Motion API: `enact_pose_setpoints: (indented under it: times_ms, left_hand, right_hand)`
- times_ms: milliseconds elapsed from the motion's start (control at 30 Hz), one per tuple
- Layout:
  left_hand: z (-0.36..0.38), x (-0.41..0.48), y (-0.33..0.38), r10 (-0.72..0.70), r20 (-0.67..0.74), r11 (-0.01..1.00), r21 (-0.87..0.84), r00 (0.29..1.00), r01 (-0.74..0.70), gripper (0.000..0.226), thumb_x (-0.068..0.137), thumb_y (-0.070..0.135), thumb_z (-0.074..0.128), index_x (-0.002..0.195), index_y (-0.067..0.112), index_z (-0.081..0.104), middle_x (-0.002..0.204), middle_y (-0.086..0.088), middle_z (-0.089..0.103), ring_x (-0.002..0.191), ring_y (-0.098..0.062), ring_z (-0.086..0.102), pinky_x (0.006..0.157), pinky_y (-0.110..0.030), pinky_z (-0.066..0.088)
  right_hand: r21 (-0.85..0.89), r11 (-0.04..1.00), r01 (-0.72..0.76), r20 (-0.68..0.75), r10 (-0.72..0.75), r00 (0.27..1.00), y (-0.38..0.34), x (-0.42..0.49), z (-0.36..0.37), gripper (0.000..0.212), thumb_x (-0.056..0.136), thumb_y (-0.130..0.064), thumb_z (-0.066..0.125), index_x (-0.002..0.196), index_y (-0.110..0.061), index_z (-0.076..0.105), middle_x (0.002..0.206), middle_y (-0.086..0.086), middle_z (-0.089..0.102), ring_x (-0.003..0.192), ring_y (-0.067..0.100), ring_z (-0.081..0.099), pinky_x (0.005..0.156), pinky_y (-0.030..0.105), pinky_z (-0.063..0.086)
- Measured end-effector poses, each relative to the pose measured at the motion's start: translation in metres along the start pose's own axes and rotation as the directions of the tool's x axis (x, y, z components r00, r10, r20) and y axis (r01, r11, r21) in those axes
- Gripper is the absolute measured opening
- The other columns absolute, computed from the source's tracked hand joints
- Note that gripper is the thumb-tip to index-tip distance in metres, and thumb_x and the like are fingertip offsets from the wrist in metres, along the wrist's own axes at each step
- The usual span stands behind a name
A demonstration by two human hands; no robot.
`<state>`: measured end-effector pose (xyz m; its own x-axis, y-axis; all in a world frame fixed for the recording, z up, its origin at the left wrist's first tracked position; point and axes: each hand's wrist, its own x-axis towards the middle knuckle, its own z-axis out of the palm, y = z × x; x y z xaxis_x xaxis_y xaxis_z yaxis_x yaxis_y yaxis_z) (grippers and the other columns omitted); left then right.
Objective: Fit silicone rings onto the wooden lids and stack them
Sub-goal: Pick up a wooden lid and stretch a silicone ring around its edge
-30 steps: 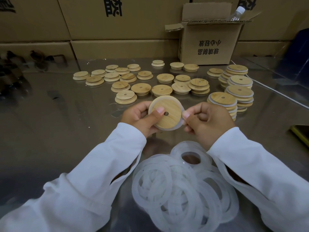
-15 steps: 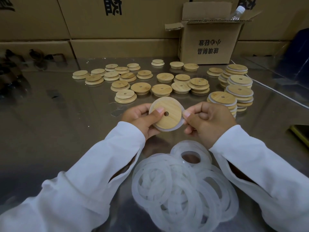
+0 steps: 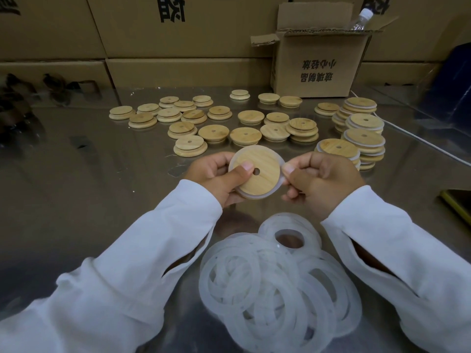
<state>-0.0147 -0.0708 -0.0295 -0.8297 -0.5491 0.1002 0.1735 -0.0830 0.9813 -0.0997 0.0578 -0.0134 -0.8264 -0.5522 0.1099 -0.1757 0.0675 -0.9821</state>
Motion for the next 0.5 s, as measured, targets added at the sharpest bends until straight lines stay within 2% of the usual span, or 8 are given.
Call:
enact_pose_setpoints:
  times_ms: [133,233,333,400,500]
  left_hand:
    - [-0.0029,-0.0011,-0.0015,-0.020,0.003,0.998,-0.057,1.000,0.021,0.010,0.084,0.006,0.056,0.084,0.013,0.063,0.069,0.004,0.072,0.068,-0.010,0.069,0.058,-0.023,0.057]
    - [-0.0048,-0.0014,-0.0039,-0.035,0.016,0.997,-0.071,0.999,0.036,0.011,0.084,0.006,0.056,0.084,0.014,0.063,0.070,0.005,0.072,0.069,-0.009,0.069,0.059,-0.022,0.056]
    - [-0.0054,0.0001,-0.0045,-0.042,0.021,0.995,-0.085,0.999,0.044,0.010,0.083,0.006,0.056,0.085,0.013,0.063,0.071,0.003,0.072,0.070,-0.011,0.070,0.060,-0.023,0.057]
    - [-0.0049,0.0002,-0.0047,-0.045,0.022,0.994,-0.094,0.999,0.047,0.010,0.083,0.005,0.056,0.086,0.012,0.063,0.071,0.002,0.072,0.070,-0.011,0.070,0.060,-0.024,0.057]
    - [-0.0033,-0.0010,-0.0056,-0.049,0.037,0.995,-0.089,0.998,0.052,0.009,0.082,0.005,0.057,0.085,0.011,0.063,0.071,0.001,0.072,0.069,-0.012,0.069,0.061,-0.025,0.057]
  right_hand:
    - [0.020,1.000,0.001,0.055,-0.002,0.998,0.0006,0.0000,-0.0026,0.015,0.082,-0.011,0.064,0.068,-0.017,0.065,0.055,-0.004,0.065,0.041,0.005,0.051,0.052,0.022,0.054]
    - [0.061,0.997,-0.049,0.099,0.043,0.994,0.0019,0.0008,-0.0042,0.014,0.080,-0.012,0.065,0.068,-0.019,0.067,0.057,-0.003,0.067,0.042,0.006,0.051,0.052,0.022,0.053]
    - [0.084,0.995,-0.046,0.057,0.041,0.998,0.0035,0.0026,-0.0041,0.009,0.080,-0.018,0.066,0.072,-0.020,0.067,0.057,-0.004,0.066,0.042,0.006,0.053,0.048,0.020,0.052]
    - [0.051,0.999,-0.013,0.004,0.013,1.000,0.0051,0.0043,-0.0037,0.006,0.081,-0.027,0.065,0.076,-0.023,0.065,0.056,-0.007,0.065,0.043,0.005,0.056,0.047,0.018,0.050]
    - [-0.018,0.999,0.032,0.064,-0.031,0.997,0.0064,0.0055,-0.0036,0.005,0.081,-0.029,0.064,0.078,-0.025,0.064,0.057,-0.008,0.065,0.048,0.004,0.058,0.049,0.015,0.048]
